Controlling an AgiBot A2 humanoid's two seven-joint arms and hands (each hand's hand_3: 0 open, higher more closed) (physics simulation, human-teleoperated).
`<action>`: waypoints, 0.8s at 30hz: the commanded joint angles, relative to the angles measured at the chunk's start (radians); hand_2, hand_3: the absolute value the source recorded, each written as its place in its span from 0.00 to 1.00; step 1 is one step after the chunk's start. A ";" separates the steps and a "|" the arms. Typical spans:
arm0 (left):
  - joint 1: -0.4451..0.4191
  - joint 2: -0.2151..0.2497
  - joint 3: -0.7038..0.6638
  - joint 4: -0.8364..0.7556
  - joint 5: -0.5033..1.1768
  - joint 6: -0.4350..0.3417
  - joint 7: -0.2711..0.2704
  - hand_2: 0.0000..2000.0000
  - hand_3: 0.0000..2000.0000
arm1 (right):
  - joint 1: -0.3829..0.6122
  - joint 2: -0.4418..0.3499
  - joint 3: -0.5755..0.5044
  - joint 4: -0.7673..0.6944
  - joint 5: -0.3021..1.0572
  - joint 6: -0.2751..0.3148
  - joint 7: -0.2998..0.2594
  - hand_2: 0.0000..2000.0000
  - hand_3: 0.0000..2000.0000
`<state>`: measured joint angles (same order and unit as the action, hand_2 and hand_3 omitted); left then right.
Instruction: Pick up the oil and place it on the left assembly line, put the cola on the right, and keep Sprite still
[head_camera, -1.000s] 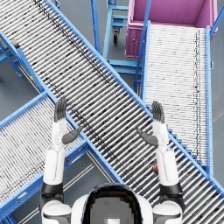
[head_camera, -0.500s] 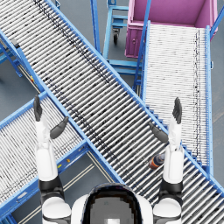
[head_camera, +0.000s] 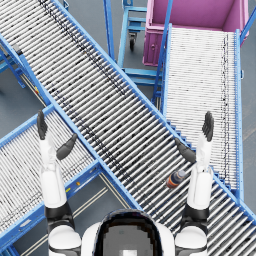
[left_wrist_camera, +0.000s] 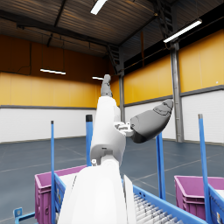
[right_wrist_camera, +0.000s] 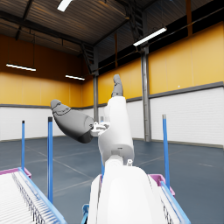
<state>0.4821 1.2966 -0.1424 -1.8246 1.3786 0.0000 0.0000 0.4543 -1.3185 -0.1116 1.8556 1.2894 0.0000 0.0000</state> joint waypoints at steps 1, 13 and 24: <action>0.016 -0.001 0.005 0.008 0.000 0.000 0.000 0.00 0.00 | 0.009 0.000 0.004 -0.003 0.000 0.000 0.000 0.00 0.00; 0.005 0.011 0.006 0.010 0.000 0.000 0.000 0.00 0.00 | 0.013 -0.012 0.003 -0.012 0.000 0.000 0.000 0.00 0.00; 0.001 0.019 0.006 0.007 0.000 0.000 0.000 0.00 0.00 | 0.014 -0.022 -0.002 -0.017 0.000 0.000 0.000 0.00 0.00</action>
<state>0.4829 1.3163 -0.1364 -1.8174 1.3786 0.0000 0.0000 0.4556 -1.3430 -0.1128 1.8398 1.2893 0.0000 0.0000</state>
